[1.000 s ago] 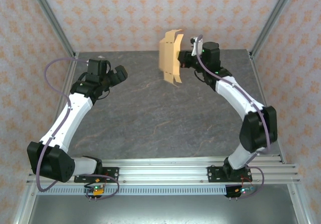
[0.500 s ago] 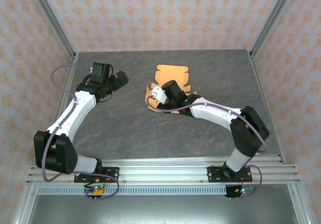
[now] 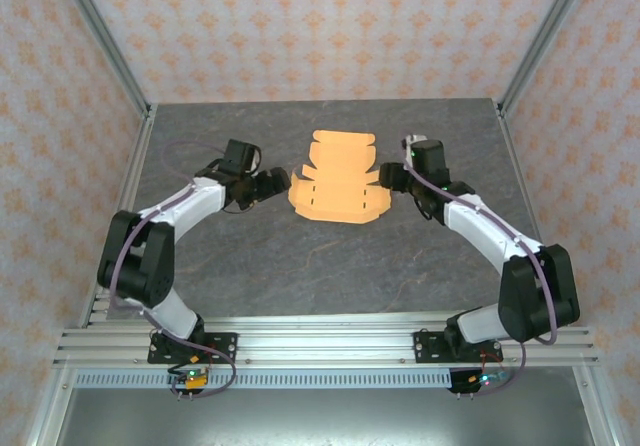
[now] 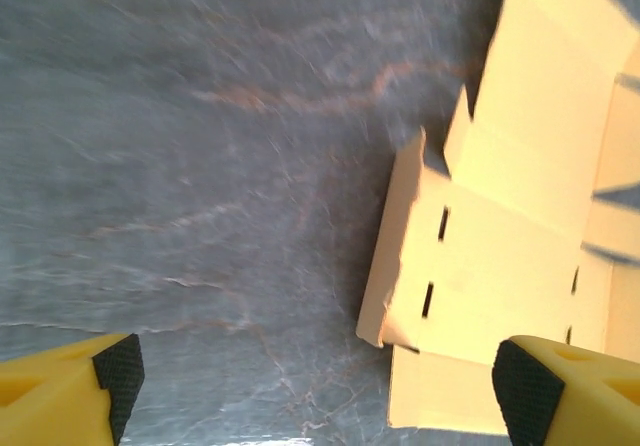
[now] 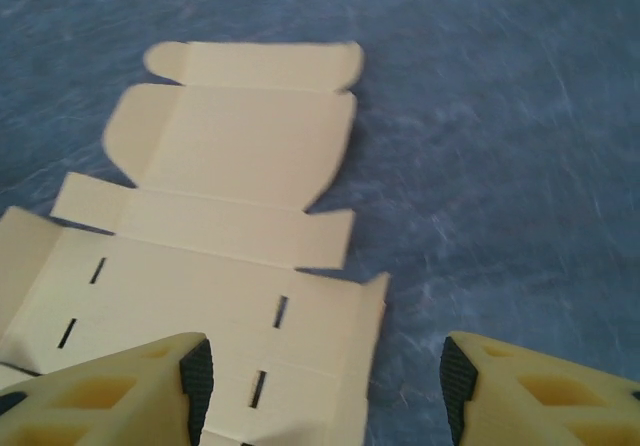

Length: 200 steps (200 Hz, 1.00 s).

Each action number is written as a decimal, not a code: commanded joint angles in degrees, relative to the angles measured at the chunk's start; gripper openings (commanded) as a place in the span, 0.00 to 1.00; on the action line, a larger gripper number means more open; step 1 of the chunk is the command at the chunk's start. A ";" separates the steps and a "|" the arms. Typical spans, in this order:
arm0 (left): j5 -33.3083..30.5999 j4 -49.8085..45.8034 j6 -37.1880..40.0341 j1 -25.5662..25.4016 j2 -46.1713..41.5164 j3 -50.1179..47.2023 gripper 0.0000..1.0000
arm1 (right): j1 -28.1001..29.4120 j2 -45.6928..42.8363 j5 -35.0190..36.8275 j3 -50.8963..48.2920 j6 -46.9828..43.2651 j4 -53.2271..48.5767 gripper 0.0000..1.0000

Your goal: Fold the paper box

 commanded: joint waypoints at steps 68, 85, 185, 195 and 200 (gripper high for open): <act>1.66 0.87 7.76 -3.69 13.94 8.97 0.74 | 0.12 0.59 -8.83 -0.95 1.74 -4.42 0.63; 1.34 0.32 9.03 -4.90 16.03 10.37 0.47 | 0.21 0.76 -9.23 -1.27 0.77 -3.31 0.63; -2.57 17.95 -21.67 -11.37 2.65 -5.26 0.00 | 1.10 -3.18 -9.05 -7.49 75.44 -2.67 0.74; -4.06 19.49 -24.56 -12.73 2.21 -5.75 0.00 | 2.43 -2.84 -8.89 -9.08 79.02 0.45 0.74; -4.62 20.08 -26.00 -13.25 2.12 -5.82 0.00 | 3.17 -2.47 -8.87 -8.92 79.60 0.78 0.74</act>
